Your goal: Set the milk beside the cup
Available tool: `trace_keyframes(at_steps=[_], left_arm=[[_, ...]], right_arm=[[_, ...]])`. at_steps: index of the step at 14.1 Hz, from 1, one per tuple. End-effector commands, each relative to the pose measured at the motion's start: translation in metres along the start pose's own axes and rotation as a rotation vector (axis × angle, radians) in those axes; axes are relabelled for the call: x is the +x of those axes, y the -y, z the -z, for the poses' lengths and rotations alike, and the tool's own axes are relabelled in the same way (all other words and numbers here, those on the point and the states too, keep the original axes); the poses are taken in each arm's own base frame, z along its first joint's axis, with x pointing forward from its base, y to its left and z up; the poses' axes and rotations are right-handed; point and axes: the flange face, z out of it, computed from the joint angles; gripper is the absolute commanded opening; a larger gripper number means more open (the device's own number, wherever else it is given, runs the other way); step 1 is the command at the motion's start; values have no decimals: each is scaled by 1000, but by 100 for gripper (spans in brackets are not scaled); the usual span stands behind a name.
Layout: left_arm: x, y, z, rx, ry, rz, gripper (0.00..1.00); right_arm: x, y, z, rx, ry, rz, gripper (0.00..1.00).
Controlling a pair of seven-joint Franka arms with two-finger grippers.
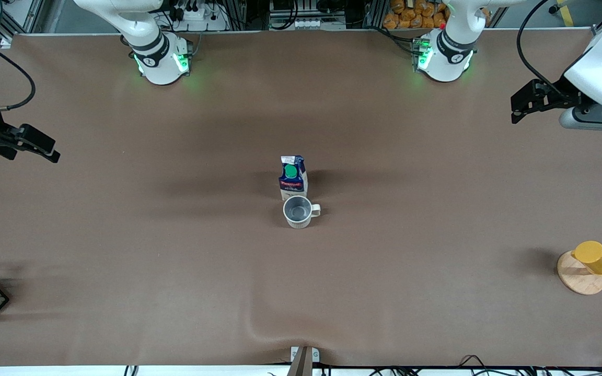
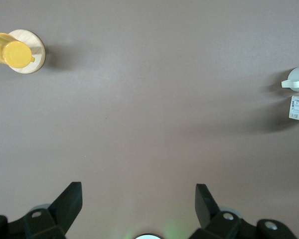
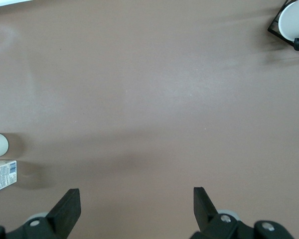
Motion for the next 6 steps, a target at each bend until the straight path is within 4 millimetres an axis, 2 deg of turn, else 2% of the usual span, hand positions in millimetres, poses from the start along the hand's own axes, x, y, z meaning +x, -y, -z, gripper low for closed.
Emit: trace_keyframes(at_steps=[1,6], left_arm=[[-3,-1,7,-13,-10,-12,100],[-3,-9,5,-15,-9,-21,100]], right_arm=[[2,-1,3,-14,2,-6,100],[3,-1,-2,-15,12,-7,100]])
